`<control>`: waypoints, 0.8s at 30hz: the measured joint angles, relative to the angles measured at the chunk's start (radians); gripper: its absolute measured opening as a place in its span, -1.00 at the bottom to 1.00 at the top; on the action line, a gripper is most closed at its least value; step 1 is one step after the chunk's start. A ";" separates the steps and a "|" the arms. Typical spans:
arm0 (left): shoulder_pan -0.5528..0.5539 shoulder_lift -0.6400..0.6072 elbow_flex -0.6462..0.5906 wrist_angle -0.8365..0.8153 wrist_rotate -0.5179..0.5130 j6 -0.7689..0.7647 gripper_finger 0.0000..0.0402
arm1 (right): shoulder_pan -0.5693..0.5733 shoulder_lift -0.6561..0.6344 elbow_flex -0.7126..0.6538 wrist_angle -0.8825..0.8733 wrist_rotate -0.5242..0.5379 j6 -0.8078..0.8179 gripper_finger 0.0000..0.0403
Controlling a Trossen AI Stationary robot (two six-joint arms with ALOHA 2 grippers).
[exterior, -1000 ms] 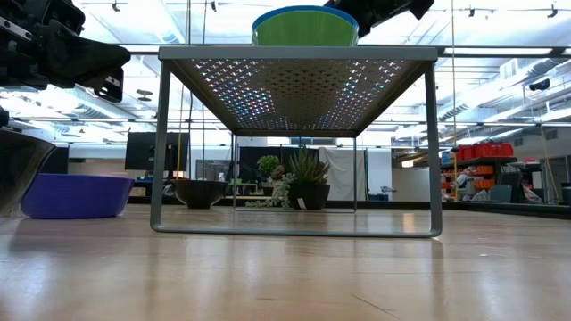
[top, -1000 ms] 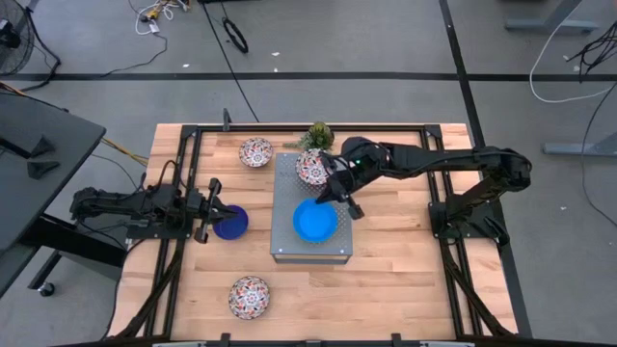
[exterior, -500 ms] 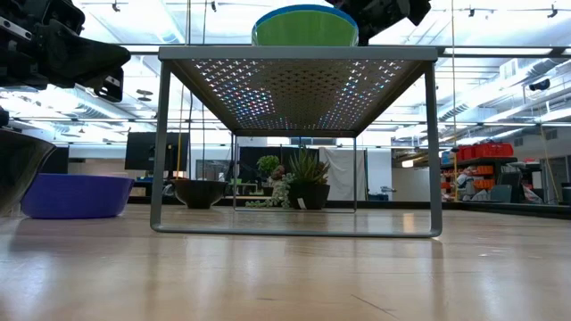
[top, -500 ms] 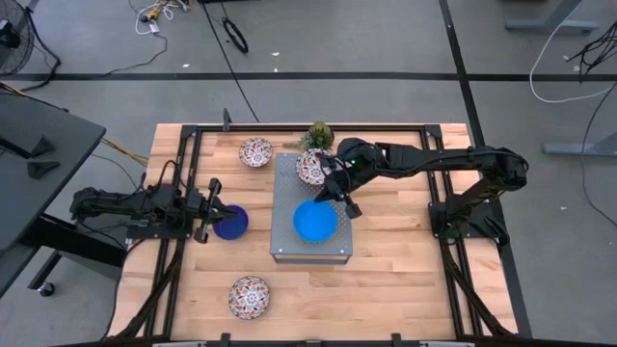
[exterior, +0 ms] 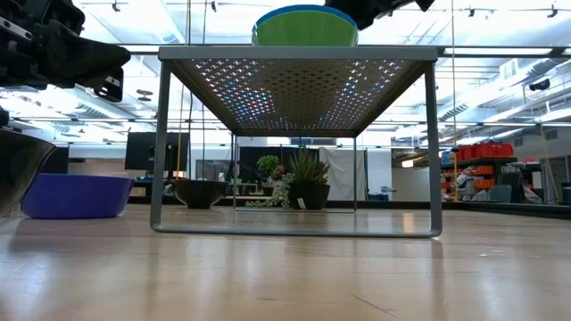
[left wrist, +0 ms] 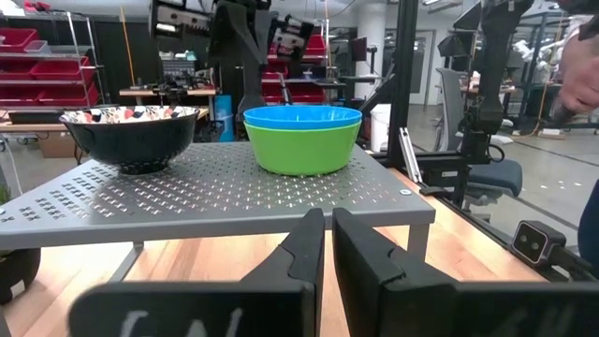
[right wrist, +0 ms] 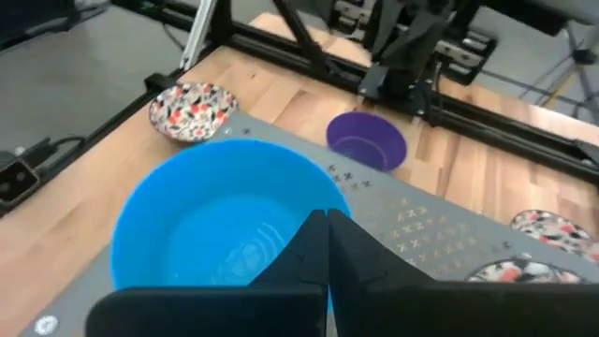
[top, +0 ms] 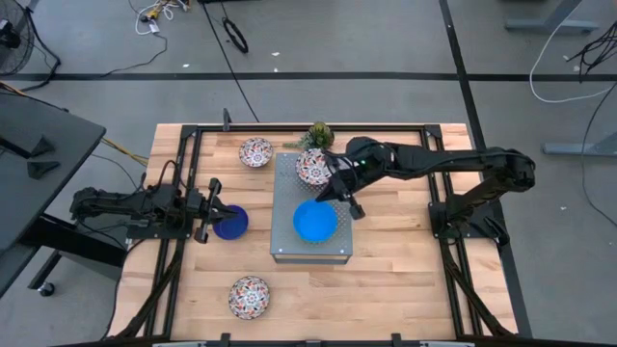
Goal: Pick & Place Mini bowls
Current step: Stack the top white patterned bowl on the other white patterned bowl on the shelf
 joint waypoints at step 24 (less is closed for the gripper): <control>0.000 0.000 0.000 0.000 0.000 0.000 -0.85 | 0.033 -0.332 -0.339 0.223 0.273 0.289 -1.00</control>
